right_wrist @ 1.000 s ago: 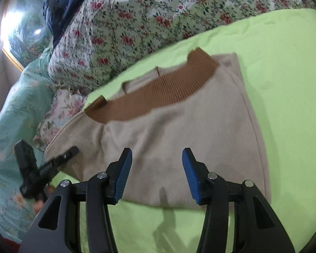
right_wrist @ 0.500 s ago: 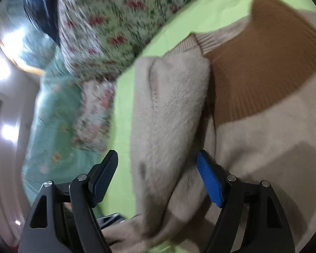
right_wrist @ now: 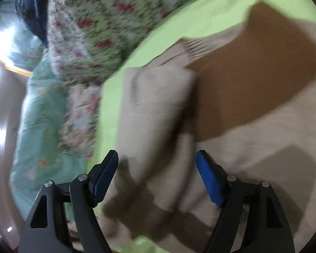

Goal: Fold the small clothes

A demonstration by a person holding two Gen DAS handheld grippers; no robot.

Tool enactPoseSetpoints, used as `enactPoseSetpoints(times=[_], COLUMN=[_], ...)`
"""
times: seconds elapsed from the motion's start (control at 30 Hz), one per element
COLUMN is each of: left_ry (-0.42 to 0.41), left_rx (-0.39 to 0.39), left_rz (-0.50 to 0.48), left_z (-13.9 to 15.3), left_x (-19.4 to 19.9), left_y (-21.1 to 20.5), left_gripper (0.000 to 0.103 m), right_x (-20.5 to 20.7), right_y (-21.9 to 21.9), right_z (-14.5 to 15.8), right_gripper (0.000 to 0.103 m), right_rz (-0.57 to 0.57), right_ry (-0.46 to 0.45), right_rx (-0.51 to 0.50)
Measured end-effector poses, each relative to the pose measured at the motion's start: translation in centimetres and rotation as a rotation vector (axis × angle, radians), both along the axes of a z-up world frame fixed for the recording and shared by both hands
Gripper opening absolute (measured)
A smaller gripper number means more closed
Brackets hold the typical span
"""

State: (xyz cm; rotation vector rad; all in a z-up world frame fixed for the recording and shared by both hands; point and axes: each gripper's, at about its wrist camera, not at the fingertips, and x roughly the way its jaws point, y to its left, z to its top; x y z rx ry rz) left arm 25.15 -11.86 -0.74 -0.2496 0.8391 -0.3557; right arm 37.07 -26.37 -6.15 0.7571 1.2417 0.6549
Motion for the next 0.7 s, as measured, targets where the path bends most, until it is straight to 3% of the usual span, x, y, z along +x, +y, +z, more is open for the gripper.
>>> enactPoseSetpoints(times=[0.1,0.17,0.23,0.37,0.47,0.63,0.7], left_ry=[-0.006,0.003,-0.014,-0.081,-0.074,0.034,0.051], left_rx=[-0.014,-0.012,-0.006,-0.004,-0.014,-0.026,-0.001], left_rz=[-0.003,-0.007,-0.024,-0.106,-0.175,-0.259,-0.277], left_z=[0.4,0.6,1.4,3.5,2.8,-1.4,-2.2], left_x=[0.0,0.2,0.2,0.3,1.2,2.7,2.6], left_y=[0.7,0.8,0.1,-4.0,-8.3,-12.7,-13.8], left_gripper=[0.007,0.007,0.007,0.007,0.008,0.008,0.008], right_x=[1.7,2.2,2.2,0.9,0.1,0.0,-0.3], right_y=[1.3,1.4,1.0,-1.3,-4.8,-10.1,-11.8], right_z=[-1.5,-1.2,0.7,6.9,8.7,3.9,1.4], right_gripper=[0.072,0.027,0.024,0.023,0.023,0.022,0.018], right_rz=[0.001,0.001,0.002,0.011,-0.002,-0.036,-0.06], right_ry=[0.055,0.041,-0.027,-0.251,-0.303,-0.193,-0.141], right_rx=[-0.004,0.005,-0.009,-0.123,-0.183,-0.348,-0.356])
